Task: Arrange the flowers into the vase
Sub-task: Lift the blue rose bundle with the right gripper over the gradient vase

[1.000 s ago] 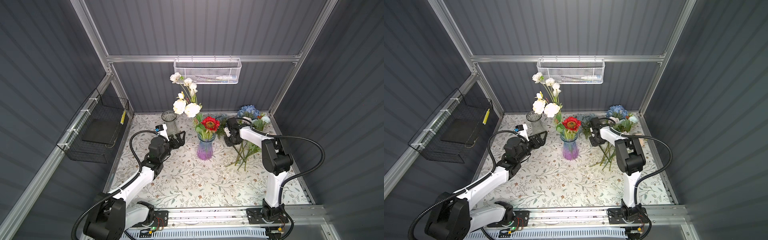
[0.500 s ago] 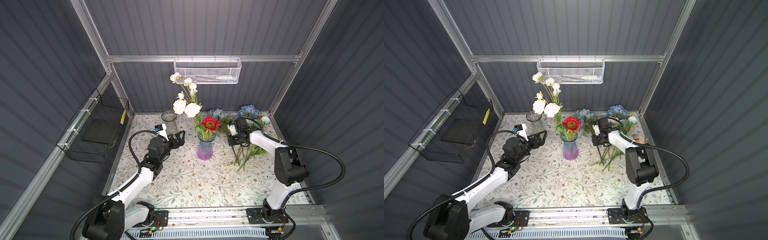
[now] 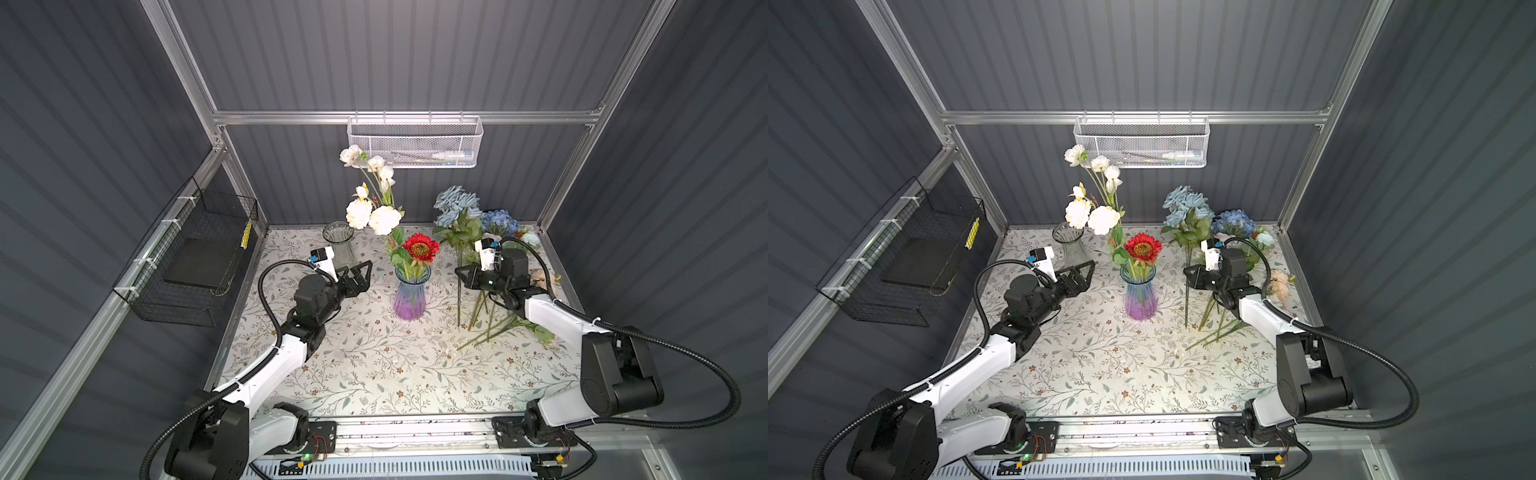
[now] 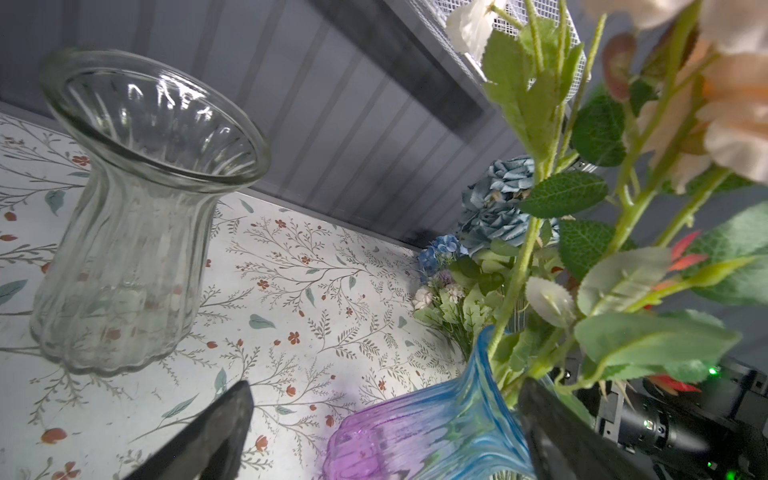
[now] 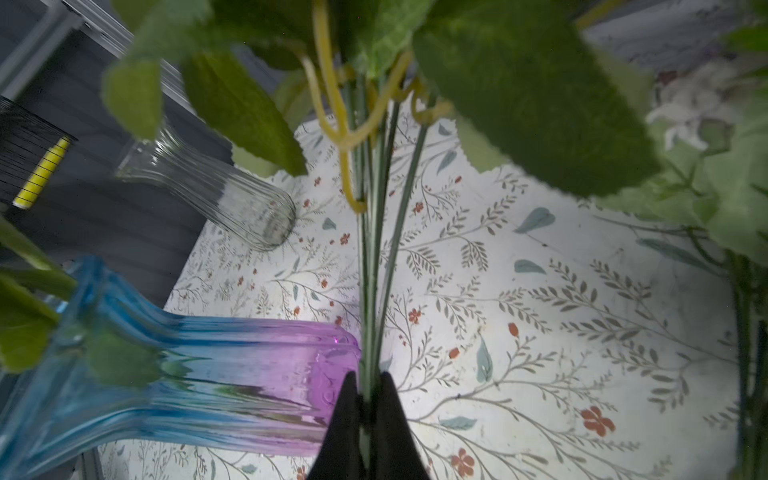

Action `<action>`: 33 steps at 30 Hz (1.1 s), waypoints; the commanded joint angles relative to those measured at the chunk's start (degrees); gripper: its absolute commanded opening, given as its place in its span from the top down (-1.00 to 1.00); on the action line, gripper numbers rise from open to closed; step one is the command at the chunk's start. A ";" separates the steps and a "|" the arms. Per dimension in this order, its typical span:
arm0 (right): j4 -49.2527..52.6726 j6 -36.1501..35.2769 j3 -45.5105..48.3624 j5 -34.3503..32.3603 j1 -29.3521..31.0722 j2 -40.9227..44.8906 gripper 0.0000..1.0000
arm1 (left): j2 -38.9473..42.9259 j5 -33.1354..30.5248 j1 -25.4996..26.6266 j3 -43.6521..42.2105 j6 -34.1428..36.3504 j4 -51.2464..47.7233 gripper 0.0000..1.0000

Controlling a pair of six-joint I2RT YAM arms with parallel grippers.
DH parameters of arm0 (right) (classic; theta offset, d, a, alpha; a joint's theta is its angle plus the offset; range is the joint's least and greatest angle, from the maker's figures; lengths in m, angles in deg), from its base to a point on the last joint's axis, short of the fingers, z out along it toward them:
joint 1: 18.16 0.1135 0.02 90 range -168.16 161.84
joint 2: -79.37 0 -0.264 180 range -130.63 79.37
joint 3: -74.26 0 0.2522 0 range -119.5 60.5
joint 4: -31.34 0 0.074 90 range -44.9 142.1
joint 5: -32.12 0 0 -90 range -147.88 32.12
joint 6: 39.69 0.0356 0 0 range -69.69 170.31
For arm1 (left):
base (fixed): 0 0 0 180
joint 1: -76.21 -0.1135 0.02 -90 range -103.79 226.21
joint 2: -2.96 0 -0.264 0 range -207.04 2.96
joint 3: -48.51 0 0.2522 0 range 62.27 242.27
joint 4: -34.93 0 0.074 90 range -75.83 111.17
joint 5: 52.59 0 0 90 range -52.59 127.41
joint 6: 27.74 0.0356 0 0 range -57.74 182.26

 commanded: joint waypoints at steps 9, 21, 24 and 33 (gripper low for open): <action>-0.61 -1.73 1.72 -6.62 -0.36 20.61 1.00 | 0.20 17.59 0.19 1.54 7.85 -0.08 -0.99; 0.14 -4.05 -1.77 -8.63 7.01 32.16 1.00 | -7.03 22.44 2.31 6.32 6.34 6.69 -0.99; -3.18 -8.02 -2.97 -11.94 11.68 31.06 1.00 | -10.34 22.58 2.27 8.17 4.76 9.56 -0.99; -18.20 -14.71 -8.07 -11.04 21.72 22.00 1.00 | -16.39 18.93 2.12 13.02 3.90 10.01 -0.94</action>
